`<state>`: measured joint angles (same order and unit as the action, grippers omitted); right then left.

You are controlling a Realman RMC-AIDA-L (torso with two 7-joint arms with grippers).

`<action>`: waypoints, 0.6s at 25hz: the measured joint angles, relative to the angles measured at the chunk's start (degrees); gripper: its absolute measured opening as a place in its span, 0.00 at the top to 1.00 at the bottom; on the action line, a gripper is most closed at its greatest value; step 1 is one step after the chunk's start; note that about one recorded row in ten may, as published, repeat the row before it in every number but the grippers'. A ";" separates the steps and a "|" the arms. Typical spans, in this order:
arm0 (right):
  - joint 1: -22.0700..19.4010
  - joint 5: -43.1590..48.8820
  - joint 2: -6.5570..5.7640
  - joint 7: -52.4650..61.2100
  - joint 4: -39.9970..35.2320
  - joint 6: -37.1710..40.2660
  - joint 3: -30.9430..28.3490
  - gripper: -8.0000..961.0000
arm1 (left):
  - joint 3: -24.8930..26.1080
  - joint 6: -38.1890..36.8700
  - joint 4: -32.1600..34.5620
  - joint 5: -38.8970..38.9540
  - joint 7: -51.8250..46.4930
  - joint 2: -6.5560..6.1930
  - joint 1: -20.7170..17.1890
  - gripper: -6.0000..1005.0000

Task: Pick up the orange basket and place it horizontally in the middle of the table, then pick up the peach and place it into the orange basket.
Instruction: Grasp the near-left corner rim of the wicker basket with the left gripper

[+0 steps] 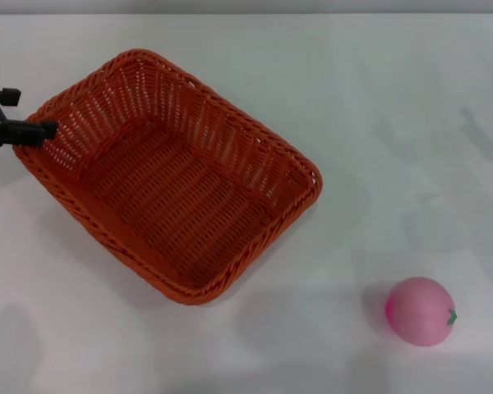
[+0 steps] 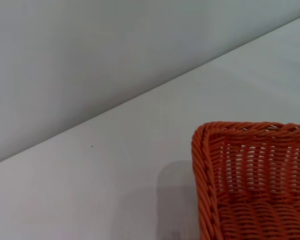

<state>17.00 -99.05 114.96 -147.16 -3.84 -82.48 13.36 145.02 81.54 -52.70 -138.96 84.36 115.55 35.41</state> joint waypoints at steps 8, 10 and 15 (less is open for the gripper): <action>-0.30 -0.01 0.00 0.06 0.36 0.26 0.80 0.09 | -0.23 -3.35 3.71 0.44 2.10 0.05 0.65 0.14; -0.29 -0.01 0.00 0.20 0.51 0.29 0.80 0.09 | -0.49 -3.83 3.72 0.44 2.20 0.19 0.66 0.14; -0.21 -0.01 0.01 0.51 0.51 0.31 0.80 0.10 | -0.90 -4.90 3.78 0.47 3.17 0.67 0.68 0.14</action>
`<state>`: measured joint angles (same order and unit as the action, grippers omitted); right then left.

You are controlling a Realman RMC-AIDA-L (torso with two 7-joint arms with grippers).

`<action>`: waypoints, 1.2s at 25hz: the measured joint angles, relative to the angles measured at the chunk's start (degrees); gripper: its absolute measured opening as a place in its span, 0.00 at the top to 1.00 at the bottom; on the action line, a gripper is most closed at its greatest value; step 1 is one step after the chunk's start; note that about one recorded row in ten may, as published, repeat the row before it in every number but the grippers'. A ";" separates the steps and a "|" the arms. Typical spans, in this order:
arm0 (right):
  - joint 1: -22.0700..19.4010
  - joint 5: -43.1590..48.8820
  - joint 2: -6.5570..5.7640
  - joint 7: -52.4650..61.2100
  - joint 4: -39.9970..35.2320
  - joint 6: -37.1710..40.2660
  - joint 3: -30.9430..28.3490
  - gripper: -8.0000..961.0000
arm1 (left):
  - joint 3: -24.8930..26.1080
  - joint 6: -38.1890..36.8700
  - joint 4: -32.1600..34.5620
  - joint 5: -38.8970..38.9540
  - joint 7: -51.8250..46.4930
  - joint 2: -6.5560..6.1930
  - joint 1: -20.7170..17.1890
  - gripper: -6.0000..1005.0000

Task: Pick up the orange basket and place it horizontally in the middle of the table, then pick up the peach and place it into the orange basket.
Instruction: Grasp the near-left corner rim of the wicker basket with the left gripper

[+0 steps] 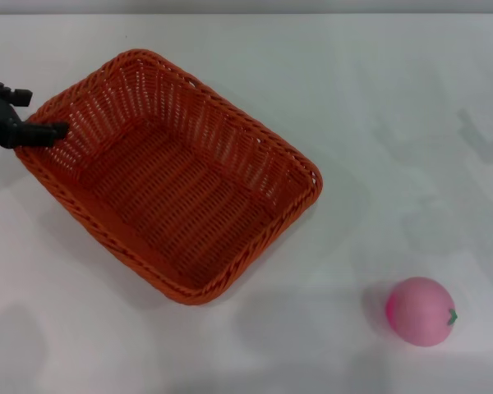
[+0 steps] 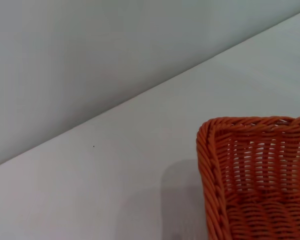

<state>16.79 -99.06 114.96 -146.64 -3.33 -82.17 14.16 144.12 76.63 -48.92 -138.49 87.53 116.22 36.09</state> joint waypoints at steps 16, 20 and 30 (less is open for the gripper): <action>0.42 0.00 0.06 0.28 0.09 -0.37 -0.01 0.10 | -2.24 0.23 -0.03 0.56 1.52 1.21 0.23 0.32; 0.44 0.00 0.08 0.46 0.09 -0.25 -0.01 0.10 | -2.26 0.22 -0.03 0.43 1.31 1.21 0.10 0.47; 0.57 0.00 0.09 0.48 0.14 -0.31 -0.01 0.10 | -1.83 -0.08 -0.10 1.17 1.47 1.26 -0.21 0.68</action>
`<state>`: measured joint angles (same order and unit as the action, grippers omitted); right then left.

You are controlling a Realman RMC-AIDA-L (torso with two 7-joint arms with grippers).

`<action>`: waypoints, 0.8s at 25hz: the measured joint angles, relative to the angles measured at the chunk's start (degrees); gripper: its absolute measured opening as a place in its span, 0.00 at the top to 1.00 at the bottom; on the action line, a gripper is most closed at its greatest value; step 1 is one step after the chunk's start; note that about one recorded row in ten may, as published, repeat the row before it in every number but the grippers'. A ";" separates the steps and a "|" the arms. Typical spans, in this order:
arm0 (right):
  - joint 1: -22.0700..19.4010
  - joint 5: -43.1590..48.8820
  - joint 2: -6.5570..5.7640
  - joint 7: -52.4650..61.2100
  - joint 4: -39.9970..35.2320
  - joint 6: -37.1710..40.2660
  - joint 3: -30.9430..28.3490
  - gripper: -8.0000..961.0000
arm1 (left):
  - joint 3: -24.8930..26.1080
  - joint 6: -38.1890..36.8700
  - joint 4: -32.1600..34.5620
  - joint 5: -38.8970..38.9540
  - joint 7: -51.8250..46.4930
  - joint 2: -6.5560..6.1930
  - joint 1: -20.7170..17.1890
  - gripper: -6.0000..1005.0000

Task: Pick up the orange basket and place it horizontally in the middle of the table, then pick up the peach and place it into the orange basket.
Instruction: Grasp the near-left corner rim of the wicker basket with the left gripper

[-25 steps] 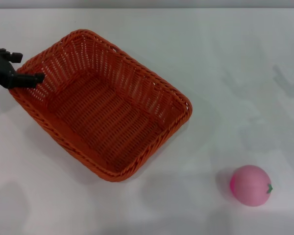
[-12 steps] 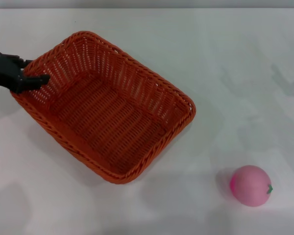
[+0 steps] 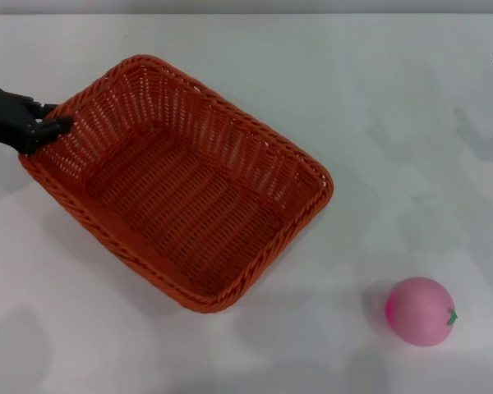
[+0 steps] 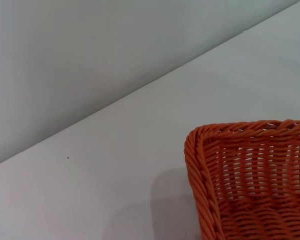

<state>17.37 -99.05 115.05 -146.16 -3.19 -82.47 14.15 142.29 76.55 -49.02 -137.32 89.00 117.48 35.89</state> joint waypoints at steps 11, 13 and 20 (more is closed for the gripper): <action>0.37 0.00 0.00 0.18 0.03 0.03 0.51 0.10 | 0.00 0.26 -0.21 1.44 0.25 0.22 -0.74 0.81; 0.38 0.00 0.00 0.18 0.03 0.02 0.52 0.10 | 0.08 0.48 -0.57 2.17 0.04 0.28 -0.99 0.81; 0.96 0.00 0.05 0.09 0.03 0.11 0.53 0.10 | -0.23 3.16 -5.09 3.02 -5.61 0.59 -2.42 0.82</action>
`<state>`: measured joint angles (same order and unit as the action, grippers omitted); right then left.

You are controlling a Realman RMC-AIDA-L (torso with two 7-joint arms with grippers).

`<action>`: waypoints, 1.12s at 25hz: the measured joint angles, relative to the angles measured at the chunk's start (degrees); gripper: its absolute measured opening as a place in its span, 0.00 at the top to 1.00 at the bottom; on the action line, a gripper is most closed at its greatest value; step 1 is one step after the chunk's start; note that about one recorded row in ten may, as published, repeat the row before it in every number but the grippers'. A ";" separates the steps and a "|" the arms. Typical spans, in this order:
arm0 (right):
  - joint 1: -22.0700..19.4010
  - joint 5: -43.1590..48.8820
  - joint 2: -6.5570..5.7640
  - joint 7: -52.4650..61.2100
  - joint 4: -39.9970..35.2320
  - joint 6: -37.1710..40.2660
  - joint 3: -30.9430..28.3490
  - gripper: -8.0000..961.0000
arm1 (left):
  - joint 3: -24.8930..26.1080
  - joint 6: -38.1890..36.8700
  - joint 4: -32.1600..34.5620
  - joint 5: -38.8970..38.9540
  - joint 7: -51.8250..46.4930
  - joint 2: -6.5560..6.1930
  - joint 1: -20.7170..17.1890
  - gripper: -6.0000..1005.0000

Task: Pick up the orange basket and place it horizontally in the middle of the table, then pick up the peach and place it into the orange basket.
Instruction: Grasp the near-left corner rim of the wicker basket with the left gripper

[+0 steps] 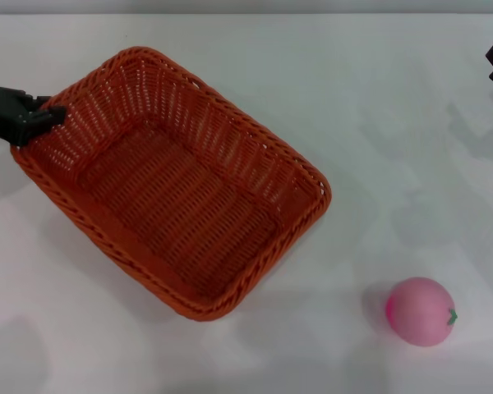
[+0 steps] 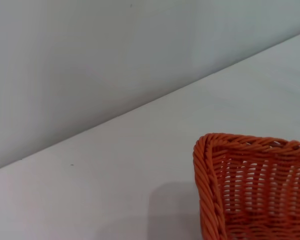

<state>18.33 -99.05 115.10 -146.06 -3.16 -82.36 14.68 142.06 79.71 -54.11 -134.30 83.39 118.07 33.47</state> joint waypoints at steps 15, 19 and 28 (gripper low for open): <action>1.96 0.00 0.03 -0.63 -0.36 2.30 0.00 0.10 | -2.52 3.99 -10.08 -0.28 -18.66 0.39 -0.83 0.82; 2.87 0.00 0.04 -0.95 -0.57 3.32 0.00 0.10 | -3.04 3.91 -10.70 -0.33 -24.66 0.40 -0.42 0.82; 5.21 0.00 0.03 -3.51 -1.66 7.63 0.09 0.10 | -6.08 2.73 -13.80 -1.20 -39.58 0.48 0.66 0.83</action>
<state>23.54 -99.05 115.13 -149.57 -4.82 -74.73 14.77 135.99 82.45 -67.91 -135.51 43.81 118.55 34.13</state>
